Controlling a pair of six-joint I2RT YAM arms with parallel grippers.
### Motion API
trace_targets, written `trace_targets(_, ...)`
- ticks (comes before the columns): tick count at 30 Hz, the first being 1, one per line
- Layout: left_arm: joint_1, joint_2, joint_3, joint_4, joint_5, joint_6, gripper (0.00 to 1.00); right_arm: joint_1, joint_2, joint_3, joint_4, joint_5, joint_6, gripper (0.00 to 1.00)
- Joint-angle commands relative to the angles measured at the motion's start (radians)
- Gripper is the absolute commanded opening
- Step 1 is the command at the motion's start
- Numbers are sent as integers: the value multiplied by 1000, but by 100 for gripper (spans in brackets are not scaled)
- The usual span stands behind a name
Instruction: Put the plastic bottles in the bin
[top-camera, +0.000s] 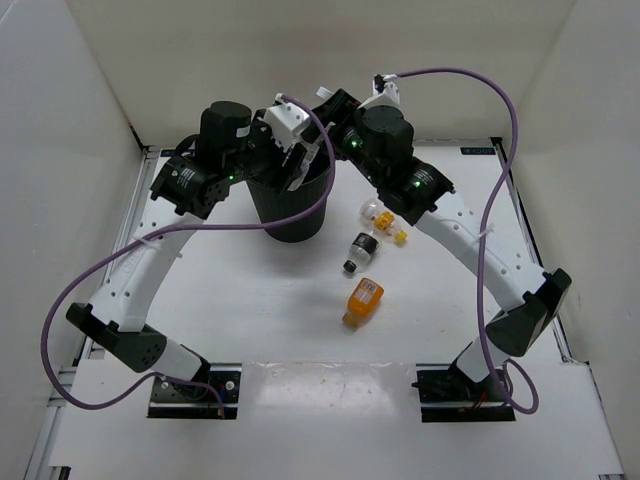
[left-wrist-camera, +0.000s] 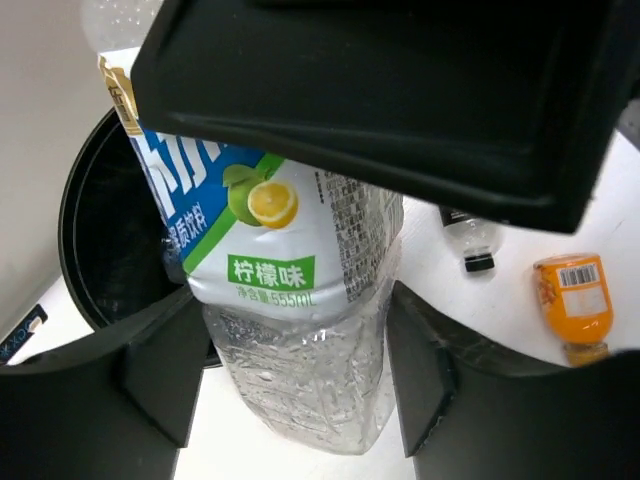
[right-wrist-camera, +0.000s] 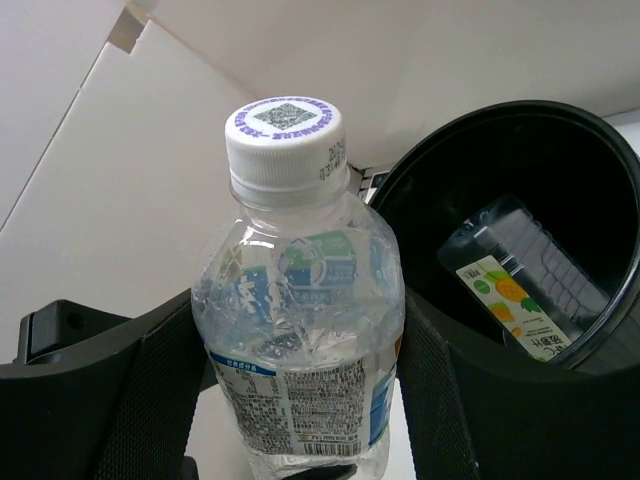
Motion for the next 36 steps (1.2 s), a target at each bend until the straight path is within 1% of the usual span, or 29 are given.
trace_targets(1,4,-8,5,19,50,-4,74,8,-36,-1,46,-58,25,0)
trace_targets(2,4,-8,5,19,50,-4,85,8,-36,-1,56,-58,25,0)
trace_targets(3,4,-17,5,19,50,-4,92,8,-36,-1,56,-44,25,0)
trace_targets(4,4,-17,5,19,50,-4,97,8,-36,-1,56,-26,25,0)
trace_targets(5,4,-17,-4,19,50,-4,100,8,-36,-1,56,-26,14,0)
trace_targets(11,4,-35,-4,1,50,15,100,8,-16,18,56,26,-29,0)
trace_targets(15,4,-55,-4,-9,26,26,100,8,17,41,33,92,-55,0)
trace_targets(18,4,-81,-4,-19,4,47,100,8,42,91,11,164,-69,0)
trace_targets(22,4,-132,-45,-29,-19,67,100,-21,117,165,11,207,-107,0)
trace_targets(23,4,-147,-55,-29,-19,67,100,-21,161,188,11,219,-124,0)
trace_targets(27,4,-172,-107,-29,-29,67,100,-21,269,330,1,253,-227,0)
trace_targets(28,4,-172,-107,-29,-29,67,100,-21,286,347,-10,276,-251,0)
trace_targets(32,4,-195,-133,-29,-39,58,100,-39,330,358,-10,276,-262,0)
trace_targets(33,4,-195,-142,-29,-49,58,100,-39,330,358,-21,260,-273,5)
trace_targets(34,13,-195,-142,-29,-49,58,100,-39,343,370,-21,243,-273,17)
trace_targets(35,13,-195,-151,-29,-49,58,100,-39,356,371,-35,221,-309,35)
trace_targets(36,13,-195,-151,-29,-49,58,100,-48,356,390,-59,194,-330,73)
